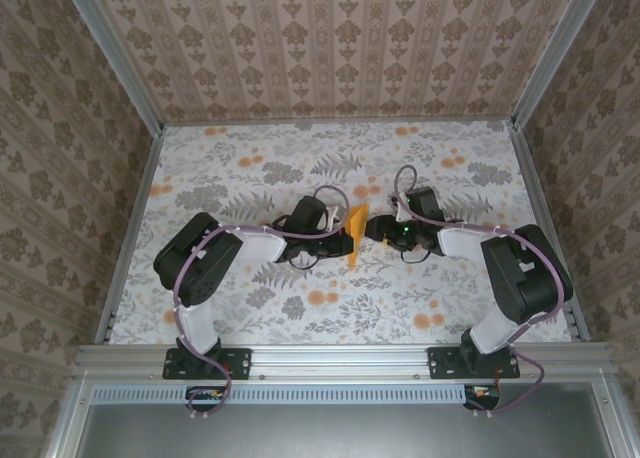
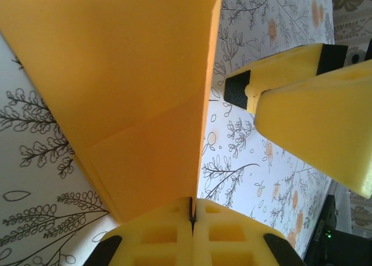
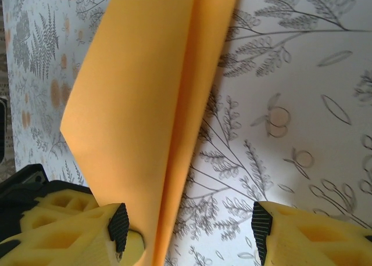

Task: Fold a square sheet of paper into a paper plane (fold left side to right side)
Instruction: Fold the wing for the fifth time at the center of the table.

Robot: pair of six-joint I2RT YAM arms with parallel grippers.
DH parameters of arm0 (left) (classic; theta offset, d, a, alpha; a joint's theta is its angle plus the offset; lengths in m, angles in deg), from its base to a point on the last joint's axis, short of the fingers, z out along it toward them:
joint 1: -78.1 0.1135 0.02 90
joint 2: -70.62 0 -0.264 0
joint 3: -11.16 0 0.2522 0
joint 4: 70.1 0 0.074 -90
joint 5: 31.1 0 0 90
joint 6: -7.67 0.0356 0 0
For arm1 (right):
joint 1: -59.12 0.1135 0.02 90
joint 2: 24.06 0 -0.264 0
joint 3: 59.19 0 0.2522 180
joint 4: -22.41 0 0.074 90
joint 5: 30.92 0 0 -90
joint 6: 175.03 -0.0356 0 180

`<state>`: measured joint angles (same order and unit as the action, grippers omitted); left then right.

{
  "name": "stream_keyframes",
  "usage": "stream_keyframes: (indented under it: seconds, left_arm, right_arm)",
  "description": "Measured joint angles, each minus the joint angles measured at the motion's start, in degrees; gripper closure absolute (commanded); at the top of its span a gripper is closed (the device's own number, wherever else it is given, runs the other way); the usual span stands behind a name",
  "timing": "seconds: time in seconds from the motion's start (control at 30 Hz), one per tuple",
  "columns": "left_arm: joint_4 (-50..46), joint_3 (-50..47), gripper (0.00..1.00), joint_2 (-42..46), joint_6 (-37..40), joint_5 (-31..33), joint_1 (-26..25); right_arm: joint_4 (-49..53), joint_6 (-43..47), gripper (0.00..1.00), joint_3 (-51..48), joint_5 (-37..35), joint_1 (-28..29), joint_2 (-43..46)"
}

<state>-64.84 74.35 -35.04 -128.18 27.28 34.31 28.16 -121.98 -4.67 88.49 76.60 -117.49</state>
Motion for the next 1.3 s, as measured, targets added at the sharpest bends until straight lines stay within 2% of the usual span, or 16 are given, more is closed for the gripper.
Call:
stream_keyframes:
  seconds: [0.53,1.07,1.2,1.3]
  left_arm:
    - [7.80,-2.27,0.96,-0.63,-4.37,-1.62,0.76]
    - [11.37,-3.69,0.95,-3.78,-7.41,-1.68,0.81]
    - [11.47,-3.69,0.91,-3.78,-7.56,-1.68,0.83]
    - [11.47,-3.69,0.84,-3.78,-7.78,-1.81,0.83]
  right_arm:
    - [-3.82,-3.39,0.45,4.07,-0.70,2.21,-6.08]
    - [-1.68,-4.04,0.53,7.82,-2.23,2.45,-9.81]
    - [-0.24,-4.07,0.54,8.81,-2.67,2.54,-10.27]
    - [0.81,-4.07,0.54,9.53,-2.95,2.64,-10.58]
